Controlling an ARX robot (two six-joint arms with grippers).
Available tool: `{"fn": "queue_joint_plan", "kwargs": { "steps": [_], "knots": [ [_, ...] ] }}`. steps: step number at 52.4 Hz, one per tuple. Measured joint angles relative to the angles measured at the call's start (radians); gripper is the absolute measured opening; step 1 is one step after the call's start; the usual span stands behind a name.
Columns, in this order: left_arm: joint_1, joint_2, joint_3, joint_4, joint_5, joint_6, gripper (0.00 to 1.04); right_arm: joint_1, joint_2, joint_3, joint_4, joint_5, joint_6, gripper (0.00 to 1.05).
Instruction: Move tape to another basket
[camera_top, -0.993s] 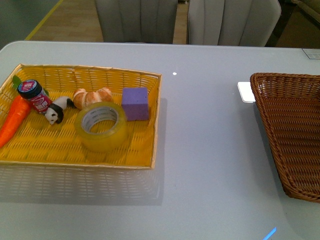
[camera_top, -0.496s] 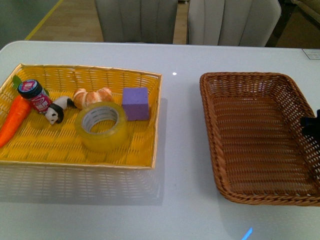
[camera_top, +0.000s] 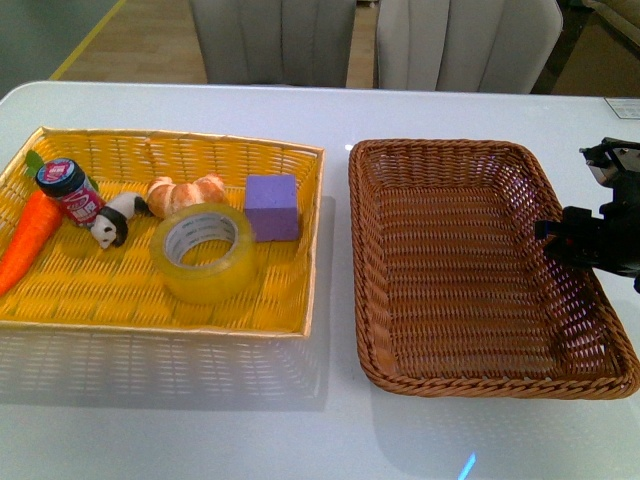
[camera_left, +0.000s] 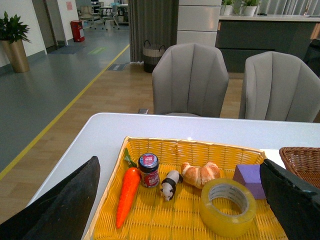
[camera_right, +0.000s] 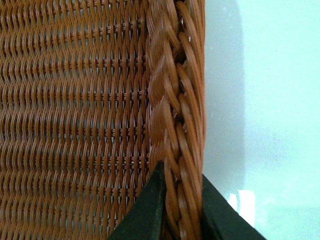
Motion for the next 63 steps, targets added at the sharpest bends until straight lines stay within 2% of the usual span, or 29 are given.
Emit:
{"fn": "queue_joint_plan", "kwargs": {
  "steps": [3,8,18,28,32,35,37,40,42,46,48,59,63],
  "knots": [
    [0.0,0.0,0.0,0.0,0.0,0.0,0.96,-0.011,-0.008,-0.012,0.01,-0.003,0.005,0.42],
    [0.0,0.0,0.0,0.0,0.0,0.0,0.96,-0.027,-0.031,-0.034,0.027,-0.003,0.012,0.54],
    [0.0,0.0,0.0,0.0,0.0,0.0,0.96,-0.107,-0.296,-0.195,0.144,-0.038,0.018,0.97],
    [0.0,0.0,0.0,0.0,0.0,0.0,0.96,-0.163,-0.586,-0.406,0.188,-0.071,0.023,0.96],
    [0.0,0.0,0.0,0.0,0.0,0.0,0.96,-0.168,-0.634,-0.433,0.192,-0.074,0.024,0.96],
    [0.0,0.0,0.0,0.0,0.0,0.0,0.96,-0.167,-0.611,-0.481,0.391,-0.063,0.008,0.89],
    [0.0,0.0,0.0,0.0,0.0,0.0,0.96,-0.161,-0.591,-0.536,0.579,-0.05,-0.006,0.82],
    [0.0,0.0,0.0,0.0,0.0,0.0,0.96,-0.134,-0.589,-0.652,0.843,-0.033,-0.017,0.68],
    [0.0,0.0,0.0,0.0,0.0,0.0,0.96,-0.116,-0.626,-0.696,0.919,-0.025,-0.024,0.59],
    [0.0,0.0,0.0,0.0,0.0,0.0,0.96,-0.099,-0.727,-0.752,0.924,0.006,-0.031,0.43],
    [0.0,0.0,0.0,0.0,0.0,0.0,0.96,-0.092,-0.778,-0.769,0.874,0.017,-0.032,0.36],
    [0.0,0.0,0.0,0.0,0.0,0.0,0.96,-0.05,-0.967,-0.863,0.782,0.047,-0.035,0.03],
    [0.0,0.0,0.0,0.0,0.0,0.0,0.96,-0.041,-1.023,-0.892,0.753,0.06,-0.037,0.02]
  ]
}}
